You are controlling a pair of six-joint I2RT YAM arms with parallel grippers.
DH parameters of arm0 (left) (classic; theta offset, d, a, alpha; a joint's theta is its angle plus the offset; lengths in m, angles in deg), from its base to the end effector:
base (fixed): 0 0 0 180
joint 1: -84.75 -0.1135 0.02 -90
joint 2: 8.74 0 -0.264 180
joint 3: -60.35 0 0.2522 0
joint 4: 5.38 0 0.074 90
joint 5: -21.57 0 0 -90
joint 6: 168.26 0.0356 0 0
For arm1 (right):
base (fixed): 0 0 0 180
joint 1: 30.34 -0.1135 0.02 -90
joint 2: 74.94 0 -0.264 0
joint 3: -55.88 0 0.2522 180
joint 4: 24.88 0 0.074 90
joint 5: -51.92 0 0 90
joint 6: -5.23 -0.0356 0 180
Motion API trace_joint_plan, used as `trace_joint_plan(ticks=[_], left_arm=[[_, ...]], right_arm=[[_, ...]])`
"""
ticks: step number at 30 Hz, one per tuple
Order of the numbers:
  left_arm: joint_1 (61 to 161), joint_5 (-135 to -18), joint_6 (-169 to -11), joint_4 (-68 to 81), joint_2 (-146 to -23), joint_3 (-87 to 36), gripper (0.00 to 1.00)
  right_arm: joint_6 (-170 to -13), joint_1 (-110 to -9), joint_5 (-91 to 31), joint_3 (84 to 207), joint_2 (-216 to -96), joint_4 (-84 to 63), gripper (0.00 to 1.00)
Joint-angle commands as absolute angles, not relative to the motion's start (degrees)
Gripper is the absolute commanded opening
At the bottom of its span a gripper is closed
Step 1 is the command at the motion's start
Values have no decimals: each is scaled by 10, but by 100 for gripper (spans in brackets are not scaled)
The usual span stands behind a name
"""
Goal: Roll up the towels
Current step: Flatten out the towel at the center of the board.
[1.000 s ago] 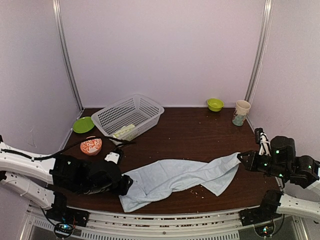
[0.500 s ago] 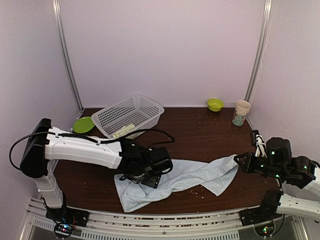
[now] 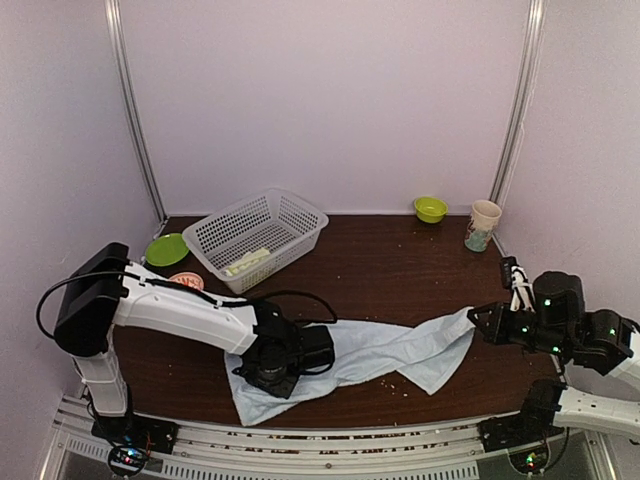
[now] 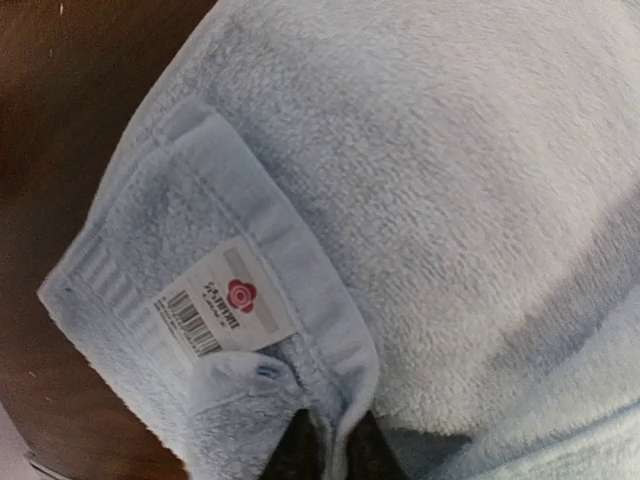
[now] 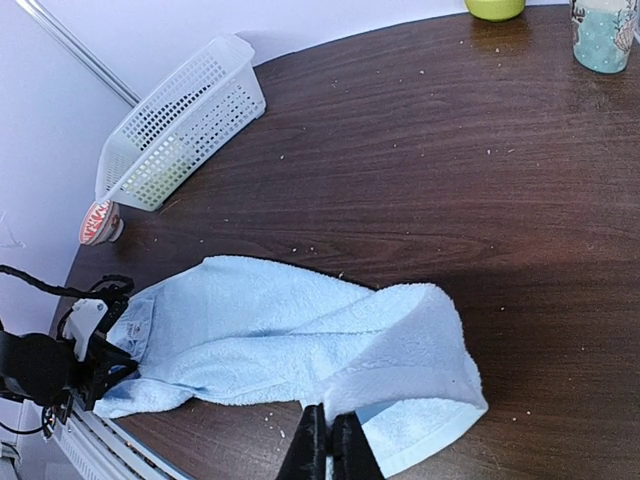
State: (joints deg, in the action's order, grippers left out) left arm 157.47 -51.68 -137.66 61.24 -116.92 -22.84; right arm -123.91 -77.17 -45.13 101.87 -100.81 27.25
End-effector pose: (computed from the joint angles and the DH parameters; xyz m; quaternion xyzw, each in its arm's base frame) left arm 0.1072 -0.3101 0.1497 0.1168 0.9823 0.0718 0.1275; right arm 0.0798 0.0787 0.2575 -0.0288 0.8730 0.2905 0.3906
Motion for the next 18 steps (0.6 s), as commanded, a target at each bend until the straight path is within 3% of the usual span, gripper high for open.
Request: trace_joint_plan(ticks=[1, 7, 12, 15, 18], left_arm=[[1572, -466, -1394, 667, -1088, -230, 0], [1556, -296, -1375, 738, -941, -337, 0], [1545, -241, -1254, 646, -813, -402, 0], [1546, -260, -1215, 537, -722, -328, 0], [1546, -278, -1243, 441, -630, -174, 0]], right_arm=[[-1232, -768, -449, 1045, -1010, 263, 0], [-1196, -768, -474, 1110, -1039, 251, 0], [-1137, -764, -476, 1269, -1109, 266, 0], [-1122, -763, -461, 1315, -1106, 251, 0], [-1129, -762, -470, 1271, -1083, 235, 0]])
